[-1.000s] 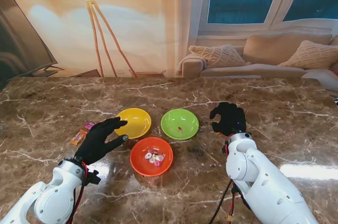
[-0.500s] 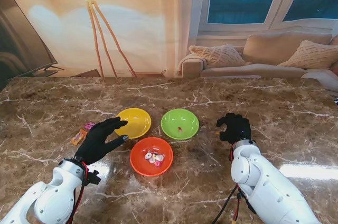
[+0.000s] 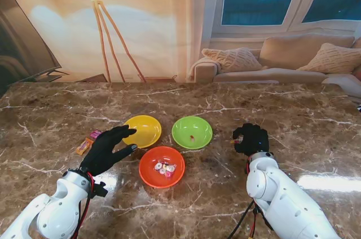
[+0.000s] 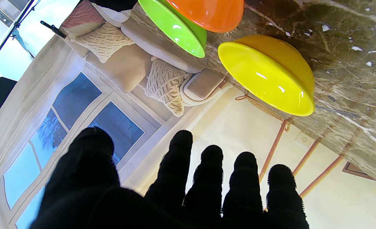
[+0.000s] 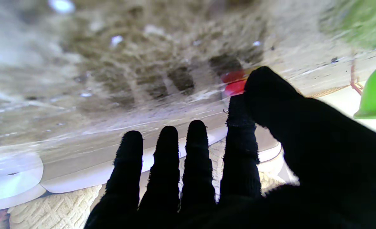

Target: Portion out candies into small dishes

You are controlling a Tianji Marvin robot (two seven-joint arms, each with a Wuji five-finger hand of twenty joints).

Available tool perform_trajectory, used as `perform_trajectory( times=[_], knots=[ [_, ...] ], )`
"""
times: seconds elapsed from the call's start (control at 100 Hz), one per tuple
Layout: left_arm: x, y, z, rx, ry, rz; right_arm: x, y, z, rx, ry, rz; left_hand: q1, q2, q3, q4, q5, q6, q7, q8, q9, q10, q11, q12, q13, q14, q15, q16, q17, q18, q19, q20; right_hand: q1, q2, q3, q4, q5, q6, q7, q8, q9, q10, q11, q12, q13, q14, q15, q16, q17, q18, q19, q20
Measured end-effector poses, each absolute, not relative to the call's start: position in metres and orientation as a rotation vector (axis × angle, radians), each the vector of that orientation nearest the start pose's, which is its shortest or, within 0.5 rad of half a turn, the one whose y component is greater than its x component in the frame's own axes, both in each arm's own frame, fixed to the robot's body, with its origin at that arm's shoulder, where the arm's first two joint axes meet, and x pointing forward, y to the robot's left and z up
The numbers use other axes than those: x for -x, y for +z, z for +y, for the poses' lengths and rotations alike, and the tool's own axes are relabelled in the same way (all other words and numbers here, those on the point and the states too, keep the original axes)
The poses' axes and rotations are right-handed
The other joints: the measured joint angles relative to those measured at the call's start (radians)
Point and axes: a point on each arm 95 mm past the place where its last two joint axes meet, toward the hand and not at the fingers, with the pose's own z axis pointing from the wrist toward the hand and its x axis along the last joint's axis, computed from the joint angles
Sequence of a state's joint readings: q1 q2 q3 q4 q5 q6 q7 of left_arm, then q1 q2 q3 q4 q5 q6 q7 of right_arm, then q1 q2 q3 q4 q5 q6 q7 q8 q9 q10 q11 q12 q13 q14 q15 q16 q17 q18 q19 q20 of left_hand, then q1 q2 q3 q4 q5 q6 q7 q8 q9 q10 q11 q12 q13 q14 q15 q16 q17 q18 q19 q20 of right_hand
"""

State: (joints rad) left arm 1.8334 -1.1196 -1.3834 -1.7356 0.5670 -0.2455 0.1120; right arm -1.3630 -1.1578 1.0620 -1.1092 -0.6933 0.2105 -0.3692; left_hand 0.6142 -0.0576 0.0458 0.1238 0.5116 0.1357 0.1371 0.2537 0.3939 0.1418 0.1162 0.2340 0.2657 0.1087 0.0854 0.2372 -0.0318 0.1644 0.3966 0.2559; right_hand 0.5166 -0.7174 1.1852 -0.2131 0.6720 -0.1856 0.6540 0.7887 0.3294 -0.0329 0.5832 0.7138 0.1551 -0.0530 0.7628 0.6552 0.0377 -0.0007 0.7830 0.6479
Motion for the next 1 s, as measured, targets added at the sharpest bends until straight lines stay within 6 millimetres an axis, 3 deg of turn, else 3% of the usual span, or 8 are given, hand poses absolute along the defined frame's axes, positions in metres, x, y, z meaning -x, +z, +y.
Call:
perform_trajectory(
  times=[0.24, 0.41, 0.63, 0.82, 1.0],
  knots=[
    [-0.3358, -0.3259, 0.0199, 1.538, -1.951, 1.17, -0.4392, -0.4145, -0.0534, -1.529, 1.262, 1.089, 0.0, 0.0, 0.0, 0.0, 0.0, 0.0, 0.0, 0.0, 0.0, 0.0, 0.0, 0.0, 0.0, 0.0, 0.0, 0.0, 0.0, 0.0, 0.0, 0.0, 0.033, -0.039, 0.015, -0.037, 0.012, -0.047, 0.132, -0.048, 0.04, 0.0, 0.019, 0.0, 0.003, 0.0, 0.015, 0.0, 0.017, 0.0, 0.015, 0.0],
    [-0.3357, -0.326, 0.0197, 1.538, -1.952, 1.171, -0.4392, -0.4159, -0.052, -1.531, 1.266, 1.076, 0.0, 0.0, 0.0, 0.0, 0.0, 0.0, 0.0, 0.0, 0.0, 0.0, 0.0, 0.0, 0.0, 0.0, 0.0, 0.0, 0.0, 0.0, -0.001, 0.0, 0.033, -0.042, 0.028, -0.039, 0.096, -0.098, 0.234, -0.061, 0.087, -0.002, 0.031, 0.0, 0.005, -0.001, 0.028, 0.0, 0.03, 0.0, 0.035, 0.0],
    [-0.3357, -0.326, 0.0197, 1.539, -1.952, 1.171, -0.4409, -0.4169, -0.0512, -1.536, 1.266, 1.058, 0.0, 0.0, 0.0, 0.0, 0.0, 0.0, 0.0, 0.0, 0.0, 0.0, 0.0, 0.0, 0.0, 0.0, 0.0, 0.0, 0.0, 0.0, -0.009, 0.0, 0.029, -0.05, 0.031, -0.048, 0.139, -0.108, 0.235, -0.063, 0.159, -0.012, 0.04, 0.0, 0.057, -0.002, 0.04, 0.0, 0.045, 0.0, 0.053, 0.0],
    [-0.3357, -0.326, 0.0197, 1.539, -1.952, 1.17, -0.4413, -0.4169, -0.0511, -1.534, 1.263, 1.063, 0.0, 0.0, 0.0, 0.0, 0.0, 0.0, 0.0, 0.0, 0.0, 0.0, 0.0, 0.0, 0.0, 0.0, 0.0, 0.0, 0.0, 0.0, -0.01, 0.0, 0.03, -0.057, 0.033, -0.058, 0.153, -0.108, 0.262, -0.144, 0.218, -0.023, 0.039, 0.0, 0.08, -0.003, 0.041, 0.001, 0.058, 0.0, 0.076, 0.0],
    [-0.3357, -0.326, 0.0195, 1.539, -1.953, 1.17, -0.4417, -0.4163, -0.0512, -1.534, 1.262, 1.07, 0.0, 0.0, 0.0, 0.0, 0.0, 0.0, 0.0, 0.0, 0.0, 0.0, 0.0, 0.0, 0.0, 0.0, 0.0, 0.0, 0.0, 0.0, -0.011, 0.0, 0.037, -0.061, 0.029, -0.064, 0.162, -0.111, 0.258, -0.153, 0.242, -0.054, 0.037, 0.0, 0.101, -0.003, 0.047, 0.001, 0.067, 0.0, 0.089, 0.0]
  ],
)
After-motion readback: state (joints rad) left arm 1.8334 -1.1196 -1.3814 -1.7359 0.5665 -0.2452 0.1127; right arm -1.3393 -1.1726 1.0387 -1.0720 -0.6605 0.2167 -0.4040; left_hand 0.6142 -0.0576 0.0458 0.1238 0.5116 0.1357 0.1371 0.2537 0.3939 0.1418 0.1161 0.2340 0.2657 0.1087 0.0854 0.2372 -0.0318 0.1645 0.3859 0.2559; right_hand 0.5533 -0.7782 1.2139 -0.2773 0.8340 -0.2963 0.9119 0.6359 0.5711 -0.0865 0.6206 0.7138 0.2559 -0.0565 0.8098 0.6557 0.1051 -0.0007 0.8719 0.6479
